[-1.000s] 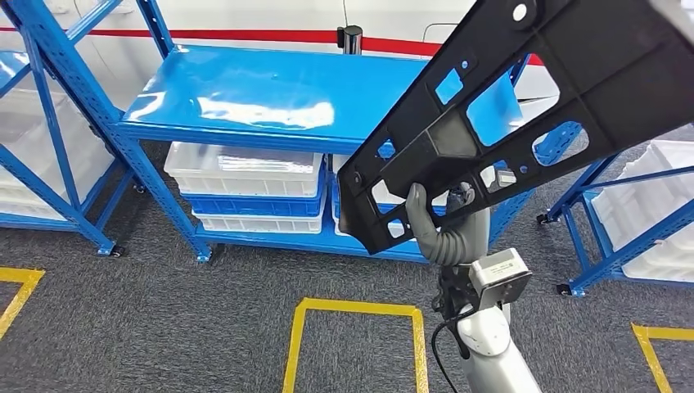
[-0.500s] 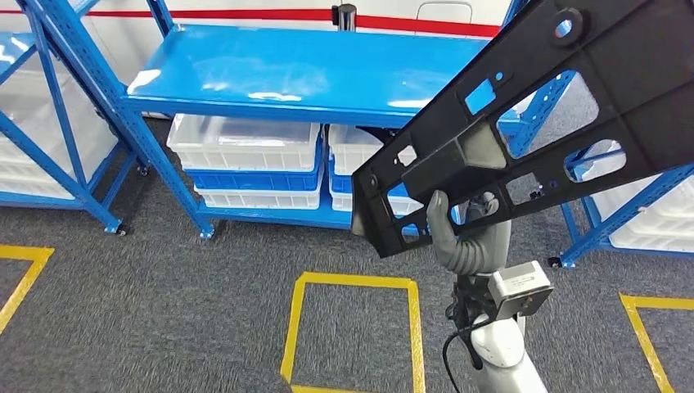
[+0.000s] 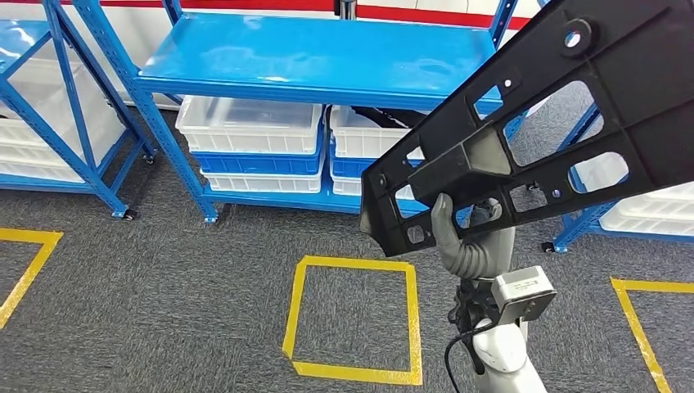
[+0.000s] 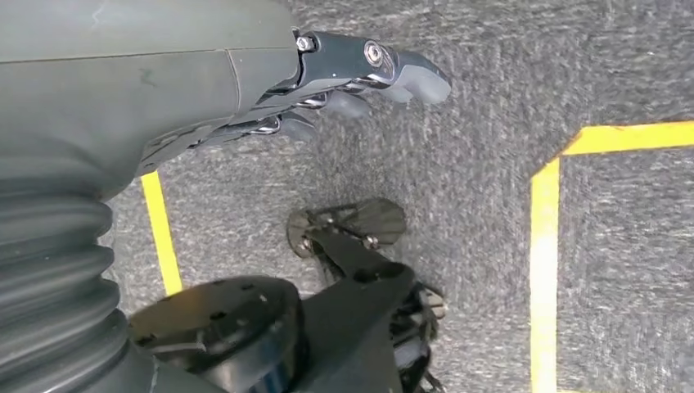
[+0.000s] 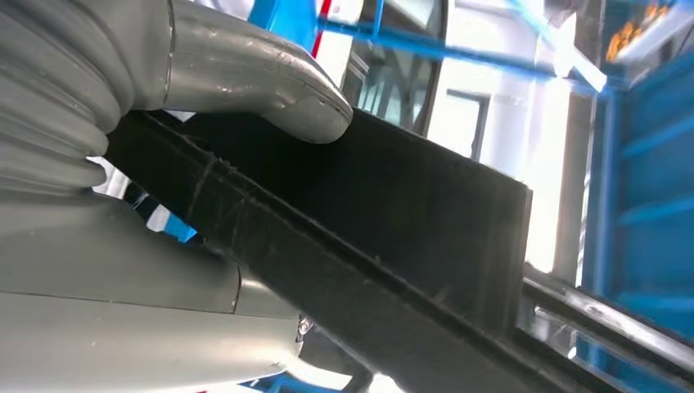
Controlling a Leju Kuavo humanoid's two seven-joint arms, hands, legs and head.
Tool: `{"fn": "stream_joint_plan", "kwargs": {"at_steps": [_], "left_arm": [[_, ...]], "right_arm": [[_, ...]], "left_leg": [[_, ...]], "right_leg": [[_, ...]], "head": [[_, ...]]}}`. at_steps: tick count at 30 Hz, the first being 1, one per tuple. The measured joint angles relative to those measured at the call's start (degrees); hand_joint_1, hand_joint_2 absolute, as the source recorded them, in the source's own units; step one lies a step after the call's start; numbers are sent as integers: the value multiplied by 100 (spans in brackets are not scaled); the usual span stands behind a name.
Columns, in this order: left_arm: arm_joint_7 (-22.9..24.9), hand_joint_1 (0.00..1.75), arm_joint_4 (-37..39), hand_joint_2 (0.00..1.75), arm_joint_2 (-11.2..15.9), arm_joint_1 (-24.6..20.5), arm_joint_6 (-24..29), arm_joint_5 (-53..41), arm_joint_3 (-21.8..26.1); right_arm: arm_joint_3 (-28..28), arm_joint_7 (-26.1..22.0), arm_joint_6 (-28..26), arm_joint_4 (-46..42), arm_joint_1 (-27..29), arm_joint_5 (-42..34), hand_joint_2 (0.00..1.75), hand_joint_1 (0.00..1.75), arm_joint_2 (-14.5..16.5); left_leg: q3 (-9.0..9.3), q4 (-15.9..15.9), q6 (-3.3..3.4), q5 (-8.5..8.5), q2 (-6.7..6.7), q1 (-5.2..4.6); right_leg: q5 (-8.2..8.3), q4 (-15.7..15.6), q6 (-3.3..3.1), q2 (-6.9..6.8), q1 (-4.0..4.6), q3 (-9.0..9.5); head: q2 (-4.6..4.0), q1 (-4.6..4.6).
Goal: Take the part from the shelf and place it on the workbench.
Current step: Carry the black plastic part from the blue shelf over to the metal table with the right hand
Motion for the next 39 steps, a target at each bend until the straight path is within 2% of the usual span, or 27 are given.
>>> {"fn": "stream_joint_plan", "kwargs": {"at_steps": [1, 2, 3, 5, 6, 7, 8, 9, 10, 11, 12, 13, 14, 17, 18, 21, 24, 39], "left_arm": [[-7, 0, 0, 175, -2, 1, 0, -2, 1], [-16, 0, -1, 175, -3, 3, 1, -3, 1], [-27, 0, -1, 175, -4, 3, 2, 1, 3], [-41, 0, -2, 175, -4, 2, 3, 8, 6], [-44, 0, -2, 175, -4, 2, 3, 12, 9], [-49, 0, -2, 175, -5, 3, 3, 13, 13], [-57, 0, -2, 175, -8, 5, 3, 13, 20], [-68, 0, -2, 175, -11, 6, 3, 14, 28], [-79, 0, -2, 175, -17, 7, 3, 14, 37], [-88, 0, -2, 175, -22, 7, 3, 14, 45], [-92, 0, -2, 175, -28, 9, 3, 13, 52], [-93, 0, -2, 175, -31, 11, 4, 13, 58], [-93, 0, -3, 175, -32, 11, 6, 12, 64], [-90, 0, -4, 175, -32, 12, 15, 5, 83], [-88, 0, -4, 175, -32, 12, 17, -5, 87], [-81, 0, -4, 175, -32, 12, 19, -33, 92], [-75, 0, -4, 175, -33, 13, 23, -45, 96], [-49, 0, -4, 175, -43, 9, 37, -83, 101]], "right_arm": [[-2, -2, 0, -5, 8, 14, 175, 150, 0], [-4, -3, 1, -11, 15, 25, 175, 150, 0], [-10, -4, 1, -18, 21, 33, 175, 150, -1], [-17, -4, 1, -26, 31, 41, 175, 150, -2], [-19, -4, 1, -26, 41, 43, 175, 150, -2], [-20, -4, 1, -26, 52, 45, 175, 150, -2], [-21, -4, 1, -26, 62, 48, 175, 150, -2], [-22, -4, 1, -27, 68, 52, 175, 150, -3], [-23, -4, 1, -29, 70, 59, 175, 150, -3], [-24, -4, 1, -34, 71, 66, 175, 150, -3], [-24, -6, 1, -45, 78, 75, 175, 150, -2], [-25, -8, 1, -56, 84, 84, 175, 150, -2], [-26, -9, 1, -65, 94, 93, 175, 150, -1], [-27, -11, 1, -74, 116, 125, 175, 150, 2], [-27, -11, 2, -74, 120, 140, 175, 150, 2], [-27, -11, 6, -74, 121, 182, 175, 150, 2], [-27, -11, 10, -74, 122, 209, 175, 150, 2], [-27, -7, 18, -74, 119, 296, 175, 150, 2]], "left_leg": [[-30, -18, 61, 39, 11, 0], [-69, -36, 124, 89, 21, 6], [-117, -49, 174, 143, 31, 15], [-240, -47, 212, 233, 38, 10], [-302, -45, 210, 276, 41, 9], [-361, -44, 205, 318, 44, 8], [-412, -43, 196, 357, 46, 8], [-453, -43, 184, 394, 46, 9], [-483, -42, 166, 426, 44, 9], [-507, -40, 142, 455, 43, 0], [-519, -41, 110, 484, 42, -9], [-526, -44, 75, 514, 43, -17], [-533, -42, 67, 522, 44, -30], [-536, -60, 195, 557, 39, -38], [-532, -81, 208, 588, 37, -32], [-524, -145, 100, 655, 33, -14], [-530, -176, 39, 695, 31, -7], [-548, -180, 17, 701, 31, -28]], "right_leg": [[-26, 34, 17, 3, -5, -43], [-121, 151, 15, 6, -7, -115], [-291, 391, -3, 10, -7, -229], [-715, 1137, -48, 13, -7, -519], [-855, 1476, -41, 13, -7, -623], [-903, 1637, -10, 13, -7, -634], [-866, 1571, 35, 13, -8, -527], [-772, 1286, 80, 12, -8, -306], [-668, 835, 107, 10, -7, 6], [-591, 411, 97, 9, 7, 301], [-538, 99, 70, 10, 20, 507], [-514, -84, 31, 13, 36, 607], [-501, -129, -4, 19, 41, 614], [-474, -152, -52, 30, 37, 568], [-467, -150, -67, 31, 47, 556], [-438, -146, -119, 29, 67, 523], [-421, -141, -143, 28, 72, 516], [-419, -136, -140, 25, 52, 479]], "head": [[0, 0], [0, 8], [0, 12], [0, 21], [0, 22], [0, 22], [0, 23], [0, 24], [0, 25], [0, 22], [0, 18], [0, 15], [0, 8], [0, -12], [0, -17], [0, -18], [0, -17], [0, -14]]}}
